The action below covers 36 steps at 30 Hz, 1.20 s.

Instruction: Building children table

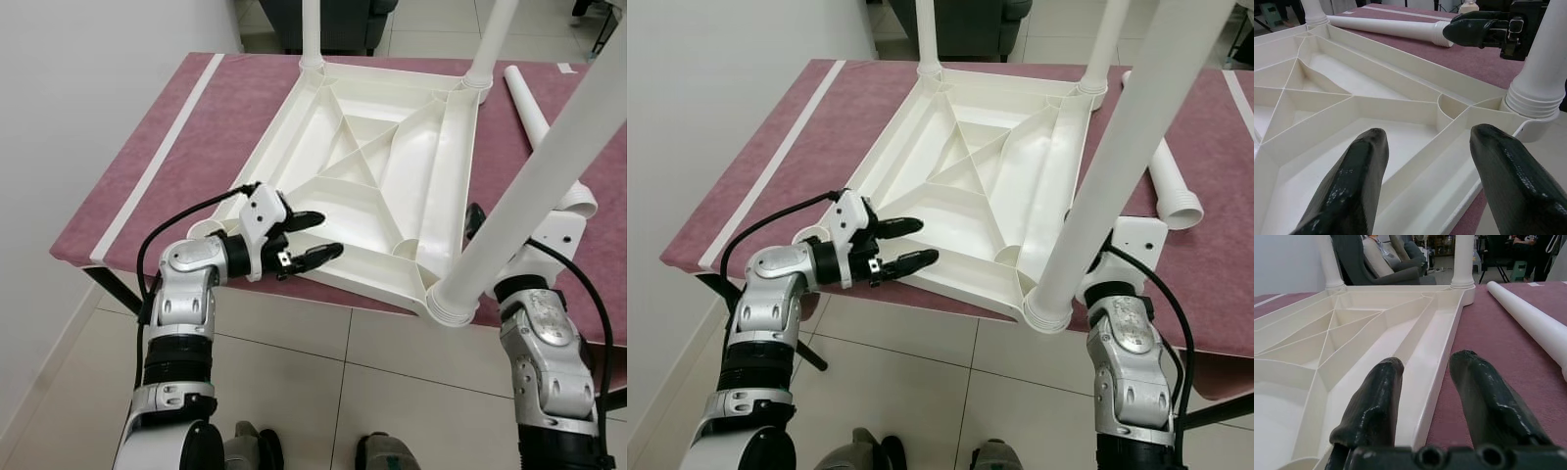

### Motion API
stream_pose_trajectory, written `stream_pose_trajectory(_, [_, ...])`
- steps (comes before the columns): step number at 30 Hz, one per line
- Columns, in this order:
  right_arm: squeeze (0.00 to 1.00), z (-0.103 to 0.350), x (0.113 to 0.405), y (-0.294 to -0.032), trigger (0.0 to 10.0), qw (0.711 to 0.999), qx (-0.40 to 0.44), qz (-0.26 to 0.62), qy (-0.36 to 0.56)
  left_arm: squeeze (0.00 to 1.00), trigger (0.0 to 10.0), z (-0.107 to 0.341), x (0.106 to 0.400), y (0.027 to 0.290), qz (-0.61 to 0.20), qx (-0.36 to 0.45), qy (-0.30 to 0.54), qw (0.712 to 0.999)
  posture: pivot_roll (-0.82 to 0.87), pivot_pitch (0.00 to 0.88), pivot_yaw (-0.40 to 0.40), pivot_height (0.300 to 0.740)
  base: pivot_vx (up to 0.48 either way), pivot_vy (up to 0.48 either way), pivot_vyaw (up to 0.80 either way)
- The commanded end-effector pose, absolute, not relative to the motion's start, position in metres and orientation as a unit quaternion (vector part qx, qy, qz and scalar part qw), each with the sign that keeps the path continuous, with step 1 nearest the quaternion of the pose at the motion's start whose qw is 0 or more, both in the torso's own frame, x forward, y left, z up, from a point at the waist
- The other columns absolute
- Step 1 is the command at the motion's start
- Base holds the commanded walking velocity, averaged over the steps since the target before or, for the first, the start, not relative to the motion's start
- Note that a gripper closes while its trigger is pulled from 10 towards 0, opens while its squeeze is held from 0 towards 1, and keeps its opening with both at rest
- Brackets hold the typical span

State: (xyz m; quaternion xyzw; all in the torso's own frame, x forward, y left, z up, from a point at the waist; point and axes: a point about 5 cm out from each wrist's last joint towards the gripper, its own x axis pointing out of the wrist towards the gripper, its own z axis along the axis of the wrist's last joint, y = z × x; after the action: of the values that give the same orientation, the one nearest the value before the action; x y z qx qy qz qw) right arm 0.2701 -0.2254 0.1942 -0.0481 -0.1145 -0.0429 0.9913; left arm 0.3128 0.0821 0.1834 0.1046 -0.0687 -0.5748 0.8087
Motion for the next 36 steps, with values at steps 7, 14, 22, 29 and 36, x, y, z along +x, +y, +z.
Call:
stream_pose_trajectory(7, [0.00,0.190,0.270,-0.217,10.0,0.992,-0.048,-0.029,-0.111,0.00,10.0,0.190,0.340,0.090,-0.249,0.064,-0.095,0.962,-0.17,0.092,0.131,0.740,0.000,0.000,-0.27])
stream_pose_trajectory(14, [0.00,0.189,0.267,-0.218,10.0,0.992,-0.049,-0.032,-0.108,0.00,10.0,0.189,0.340,0.088,-0.251,0.068,-0.091,0.961,-0.17,0.101,0.135,0.740,0.000,0.000,0.00])
stream_pose_trajectory(22, [0.00,0.186,0.262,-0.219,10.0,0.993,-0.053,-0.033,-0.101,0.00,10.0,0.184,0.338,0.086,-0.275,0.064,-0.074,0.956,-0.17,0.107,0.133,0.740,0.000,0.000,-0.36])
stream_pose_trajectory(29, [0.00,0.183,0.257,-0.224,10.0,0.993,-0.053,-0.041,-0.093,0.00,10.0,0.184,0.337,0.080,-0.296,0.068,-0.067,0.950,-0.18,0.121,0.139,0.740,0.000,0.000,-0.48])
stream_pose_trajectory(36, [0.00,0.185,0.256,-0.224,10.0,0.993,-0.053,-0.042,-0.094,0.00,10.0,0.184,0.338,0.076,-0.301,0.066,-0.067,0.949,-0.18,0.126,0.141,0.740,0.000,0.000,-0.80])
